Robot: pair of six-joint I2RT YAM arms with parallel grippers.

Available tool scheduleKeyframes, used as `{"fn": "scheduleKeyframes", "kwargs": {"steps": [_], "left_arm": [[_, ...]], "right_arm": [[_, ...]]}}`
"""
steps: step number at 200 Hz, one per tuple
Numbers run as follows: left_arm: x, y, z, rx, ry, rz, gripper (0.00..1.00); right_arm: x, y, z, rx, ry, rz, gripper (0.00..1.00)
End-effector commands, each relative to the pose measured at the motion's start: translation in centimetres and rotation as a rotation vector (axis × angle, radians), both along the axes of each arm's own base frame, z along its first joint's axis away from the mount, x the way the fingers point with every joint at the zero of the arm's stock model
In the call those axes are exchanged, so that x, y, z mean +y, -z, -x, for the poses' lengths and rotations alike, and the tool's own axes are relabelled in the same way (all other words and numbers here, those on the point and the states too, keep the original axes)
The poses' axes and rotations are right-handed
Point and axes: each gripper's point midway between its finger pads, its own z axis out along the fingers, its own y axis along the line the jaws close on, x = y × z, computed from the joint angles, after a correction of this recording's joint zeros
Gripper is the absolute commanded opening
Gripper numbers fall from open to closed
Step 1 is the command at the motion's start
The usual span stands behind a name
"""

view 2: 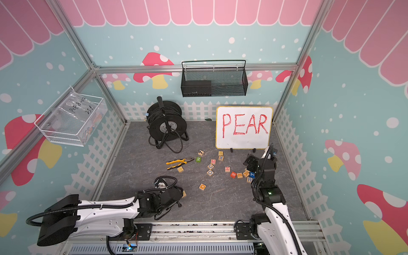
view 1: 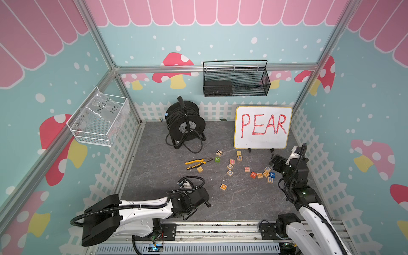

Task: Spell the uppercase word “pear” with letter blocks
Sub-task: Place the letter block at the center of the board.

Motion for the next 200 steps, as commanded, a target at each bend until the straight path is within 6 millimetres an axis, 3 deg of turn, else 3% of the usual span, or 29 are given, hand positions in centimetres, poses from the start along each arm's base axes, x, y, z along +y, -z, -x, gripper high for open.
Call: {"fn": "scheduleKeyframes", "kwargs": {"steps": [1, 38, 61, 78, 136, 161, 200], "left_arm": [[0.5, 0.4, 0.5, 0.039, 0.083, -0.171, 0.59], [-0.6, 0.8, 0.1, 0.116, 0.170, -0.282, 0.63], [-1.1, 1.5, -0.1, 0.167, 0.204, -0.322, 0.62], [-1.1, 1.6, -0.2, 0.186, 0.221, -0.360, 0.62], [-1.2, 2.8, -0.3, 0.245, 0.230, -0.366, 0.58], [-1.5, 3.4, -0.3, 0.263, 0.245, -0.360, 0.54], [-1.7, 3.7, -0.4, 0.267, 0.276, -0.382, 0.45]], "right_arm": [[-0.3, -0.4, -0.3, -0.018, 0.005, 0.019, 0.94], [0.5, -0.9, -0.6, -0.040, -0.053, 0.048, 0.94], [5.5, -1.3, -1.5, -0.094, -0.343, 0.019, 0.94], [9.1, -1.6, -1.0, -0.153, -0.555, -0.009, 0.97], [15.5, -3.4, 2.3, -0.292, -0.927, -0.035, 0.98], [16.8, -3.0, 2.9, -0.287, -0.977, -0.024, 0.98], [16.9, -3.1, 2.9, -0.285, -0.967, -0.010, 0.99]]}}
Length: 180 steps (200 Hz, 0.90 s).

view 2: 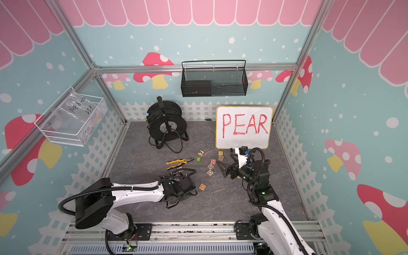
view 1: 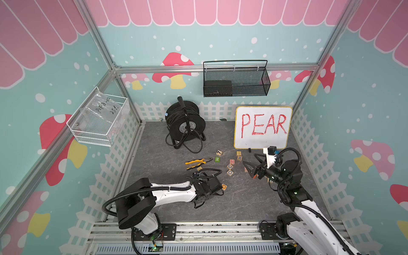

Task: Spell the uppercase word “pear” with letter blocks
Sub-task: Place the letter block at the center of the board.

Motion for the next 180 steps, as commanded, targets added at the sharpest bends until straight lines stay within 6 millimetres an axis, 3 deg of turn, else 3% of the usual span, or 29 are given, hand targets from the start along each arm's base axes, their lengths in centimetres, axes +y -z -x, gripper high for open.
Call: {"fn": "scheduleKeyframes", "kwargs": {"steps": [1, 61, 129, 180], "left_arm": [[-0.2, 0.2, -0.1, 0.009, 0.031, -0.019, 0.44], [-0.2, 1.6, 0.9, 0.062, 0.159, -0.099, 0.25], [-1.6, 1.1, 2.3, 0.044, 0.401, -0.149, 0.23], [-1.7, 1.5, 2.6, 0.057, 0.427, -0.155, 0.23]], "right_arm": [[0.4, -0.4, 0.3, -0.044, -0.024, 0.016, 0.99], [-0.6, -0.3, -0.4, -0.033, 0.049, 0.040, 0.99], [-0.9, -0.3, -0.8, -0.016, 0.077, 0.058, 0.99], [-1.2, -0.2, -0.9, -0.005, 0.099, 0.070, 0.98]]}}
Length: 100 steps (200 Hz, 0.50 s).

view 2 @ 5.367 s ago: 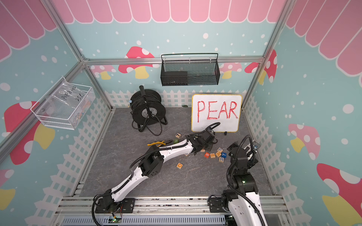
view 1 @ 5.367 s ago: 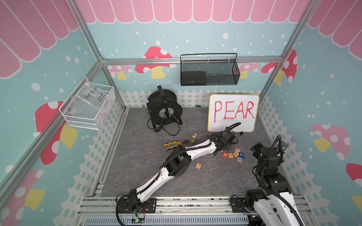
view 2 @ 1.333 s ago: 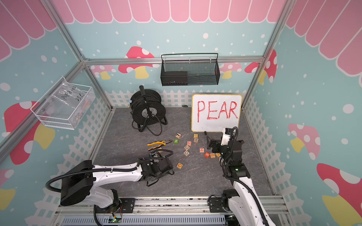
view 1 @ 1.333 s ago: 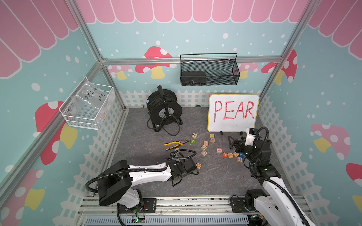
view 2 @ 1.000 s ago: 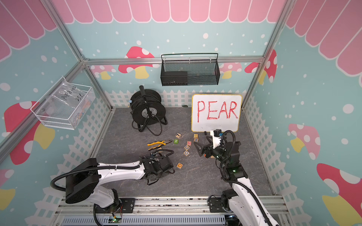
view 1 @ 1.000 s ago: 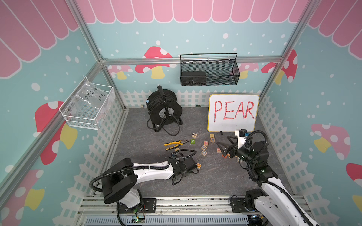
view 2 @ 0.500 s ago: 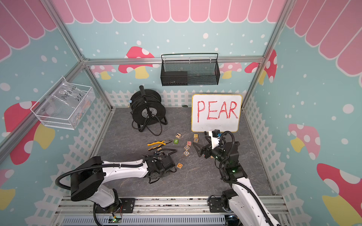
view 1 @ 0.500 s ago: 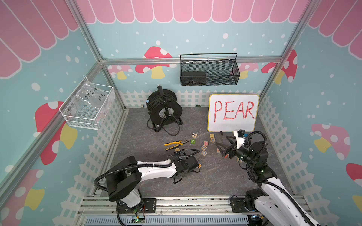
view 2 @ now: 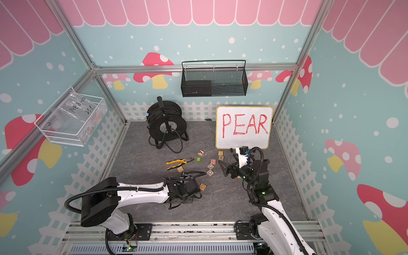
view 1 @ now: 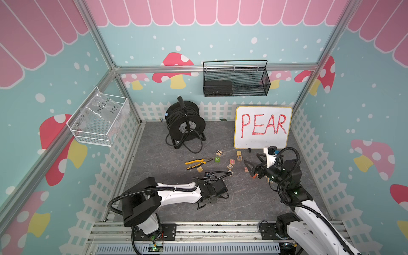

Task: Spell the uppercase word “pear” with letter blocks
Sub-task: Place the letter block at the center of the board.

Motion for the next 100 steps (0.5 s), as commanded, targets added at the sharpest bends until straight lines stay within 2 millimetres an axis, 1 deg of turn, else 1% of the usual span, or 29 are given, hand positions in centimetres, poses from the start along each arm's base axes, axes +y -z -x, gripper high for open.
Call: {"fn": "scheduleKeyframes", "kwargs": {"steps": [1, 42, 66, 100], "left_arm": [[0.43, 1.44, 1.36, 0.065, 0.047, -0.049, 0.23], [-0.22, 2.03, 1.94, 0.095, 0.020, 0.000, 0.23], [-0.25, 2.34, 2.33, 0.108, 0.009, 0.013, 0.23], [-0.30, 2.19, 2.20, 0.099, 0.005, 0.019, 0.27]], "right_arm": [[0.01, -1.31, -0.07, -0.033, 0.006, 0.018, 0.99], [-0.40, -1.25, -0.23, -0.028, 0.033, 0.028, 0.98], [-0.56, -1.02, -0.32, -0.021, 0.044, 0.033, 0.99], [-0.56, -0.87, -0.39, -0.014, 0.045, 0.034, 0.99]]}}
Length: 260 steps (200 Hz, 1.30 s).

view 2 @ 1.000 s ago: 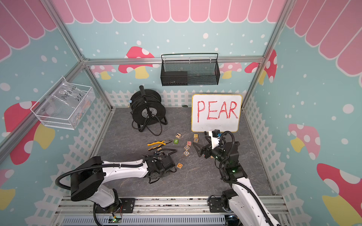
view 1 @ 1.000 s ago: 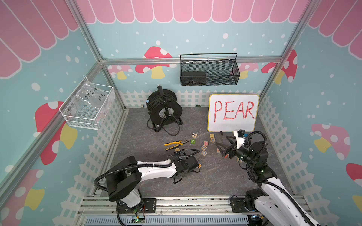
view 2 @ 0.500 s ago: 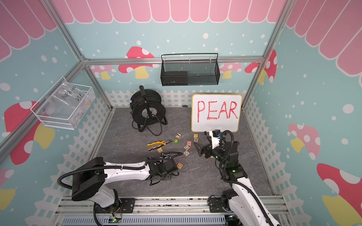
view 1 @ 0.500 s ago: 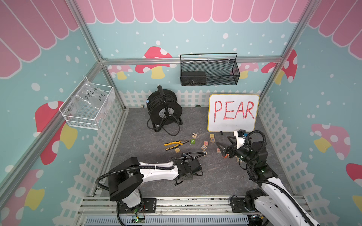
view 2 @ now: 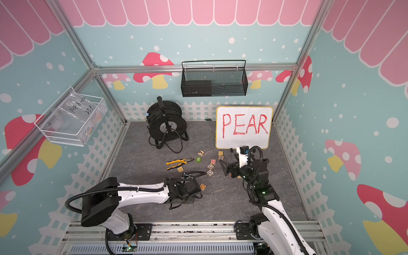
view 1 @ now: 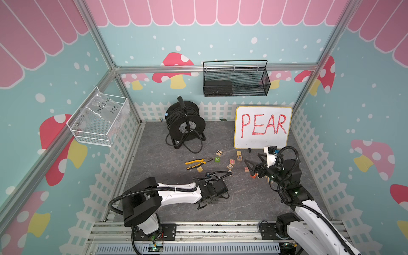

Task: Spell the uppercase word “pear” with letter blocks
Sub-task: Place the letter block at the center of the board, then pick up the letter block from the center of the board.

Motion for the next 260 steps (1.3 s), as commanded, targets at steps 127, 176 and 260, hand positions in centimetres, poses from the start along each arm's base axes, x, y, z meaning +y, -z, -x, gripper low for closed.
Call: {"fn": "scheduleKeyframes", "kwargs": {"steps": [127, 176, 260], "left_arm": [[0.8, -1.2, 0.5, -0.006, 0.014, -0.029, 0.54], [0.7, -5.0, -1.0, -0.121, 0.045, 0.005, 0.68], [-0.5, -10.8, -4.4, -0.355, 0.147, 0.107, 0.78]], "right_arm": [[-0.4, -0.7, -0.4, -0.026, 0.029, 0.024, 0.99], [-1.9, -0.4, -1.1, 0.003, 0.135, 0.030, 0.99], [-8.3, 0.7, -2.5, 0.125, 0.520, 0.109, 0.99]]}}
